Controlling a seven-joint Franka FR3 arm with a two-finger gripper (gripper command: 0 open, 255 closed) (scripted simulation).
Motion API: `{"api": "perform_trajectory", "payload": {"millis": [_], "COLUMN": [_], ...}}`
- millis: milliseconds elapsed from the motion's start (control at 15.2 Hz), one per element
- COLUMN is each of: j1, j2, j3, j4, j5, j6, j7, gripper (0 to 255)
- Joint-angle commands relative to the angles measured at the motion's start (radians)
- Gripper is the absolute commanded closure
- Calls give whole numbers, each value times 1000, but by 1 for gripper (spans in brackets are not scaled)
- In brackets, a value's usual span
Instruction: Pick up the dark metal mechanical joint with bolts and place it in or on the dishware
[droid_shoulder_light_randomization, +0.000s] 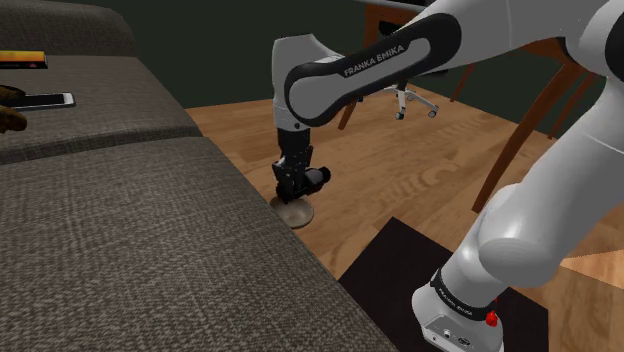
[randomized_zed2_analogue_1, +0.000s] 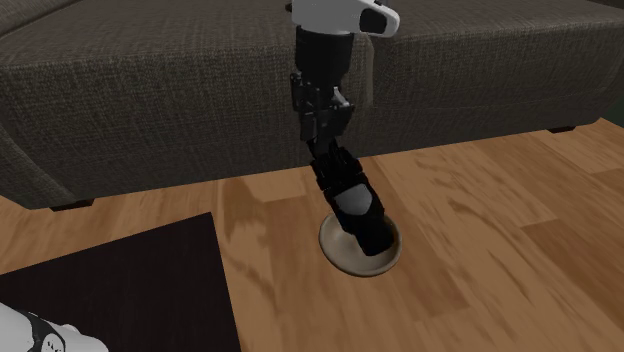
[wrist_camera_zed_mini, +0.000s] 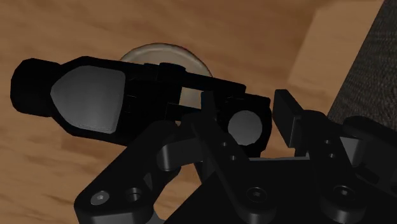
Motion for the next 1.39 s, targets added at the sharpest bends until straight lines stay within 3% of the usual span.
{"api": "perform_trajectory", "payload": {"millis": [0, 264, 1320], "j1": [-8, -19, -13], "j2": [68, 186, 297], "j3": [-4, -17, -23], "j4": [88, 261, 171], "j5": [-22, -56, -92], "j6": [-21, -81, 116], "j7": [1, -6, 21], "gripper": [255, 255, 255]}}
